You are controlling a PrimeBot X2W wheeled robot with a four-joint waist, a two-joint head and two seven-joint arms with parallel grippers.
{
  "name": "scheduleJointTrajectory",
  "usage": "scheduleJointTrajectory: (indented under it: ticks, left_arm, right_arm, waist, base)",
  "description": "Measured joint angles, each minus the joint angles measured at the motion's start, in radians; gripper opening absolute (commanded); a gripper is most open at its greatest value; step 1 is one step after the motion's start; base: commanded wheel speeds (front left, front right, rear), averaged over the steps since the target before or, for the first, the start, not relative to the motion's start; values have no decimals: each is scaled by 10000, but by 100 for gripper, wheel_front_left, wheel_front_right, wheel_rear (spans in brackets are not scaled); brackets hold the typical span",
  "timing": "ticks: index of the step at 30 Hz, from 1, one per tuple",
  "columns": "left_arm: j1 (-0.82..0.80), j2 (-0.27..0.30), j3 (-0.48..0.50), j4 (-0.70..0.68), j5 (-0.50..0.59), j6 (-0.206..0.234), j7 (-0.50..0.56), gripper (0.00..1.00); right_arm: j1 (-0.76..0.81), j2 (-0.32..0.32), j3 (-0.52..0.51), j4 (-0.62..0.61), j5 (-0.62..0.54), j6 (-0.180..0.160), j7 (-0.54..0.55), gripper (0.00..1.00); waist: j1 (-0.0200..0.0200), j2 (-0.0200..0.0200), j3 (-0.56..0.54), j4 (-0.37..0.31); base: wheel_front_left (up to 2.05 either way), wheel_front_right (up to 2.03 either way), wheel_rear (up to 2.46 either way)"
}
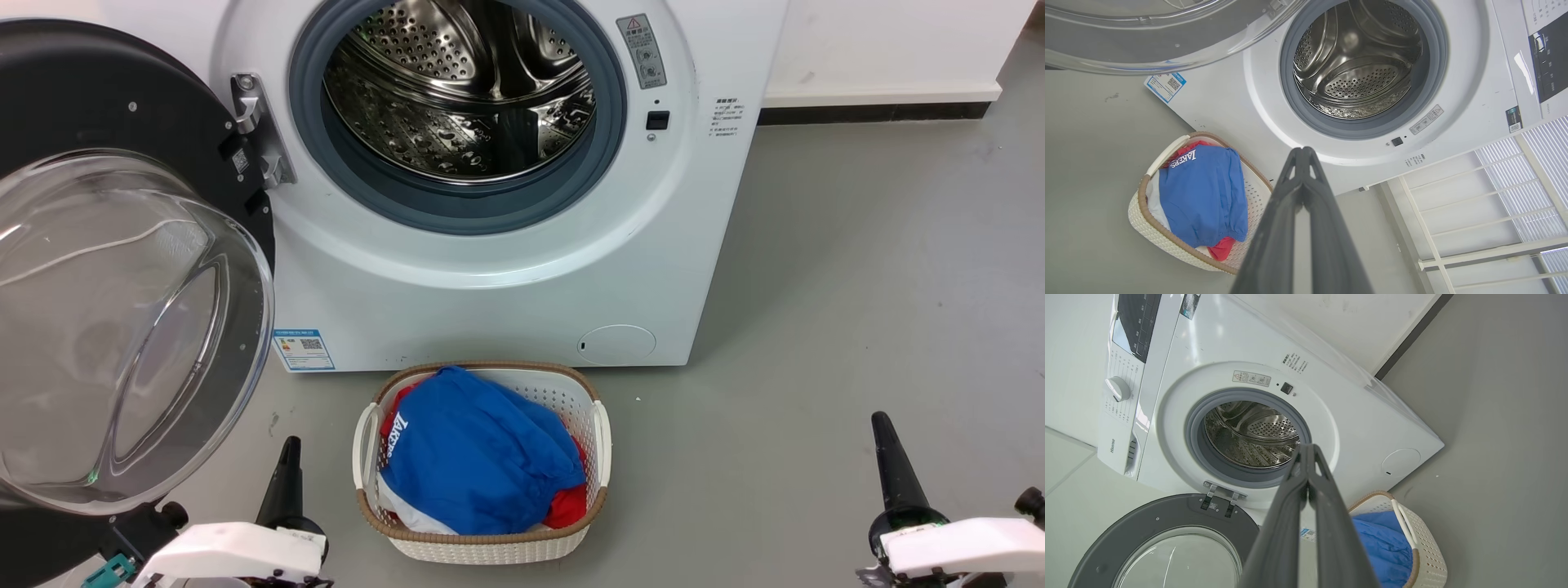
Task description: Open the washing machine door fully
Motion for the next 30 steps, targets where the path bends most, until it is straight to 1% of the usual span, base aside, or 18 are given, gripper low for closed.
scheduleJointTrajectory:
  ticks: [13, 30]
  left_arm:
    - [-206, 0, 159, 111, -1484, -140, 355, 0]
    - [-442, 0, 301, 215, -3177, -349, 765, 0]
  right_arm:
    - [-356, -12, -59, 257, 1398, 0, 353, 0]
    - [-644, -12, -148, 556, 2938, 0, 779, 0]
  waist:
    - [0, -1, 17, 13]
    - [0, 0, 38, 29]
  base:
    - [0, 0, 0]
    - [0, 0, 0]
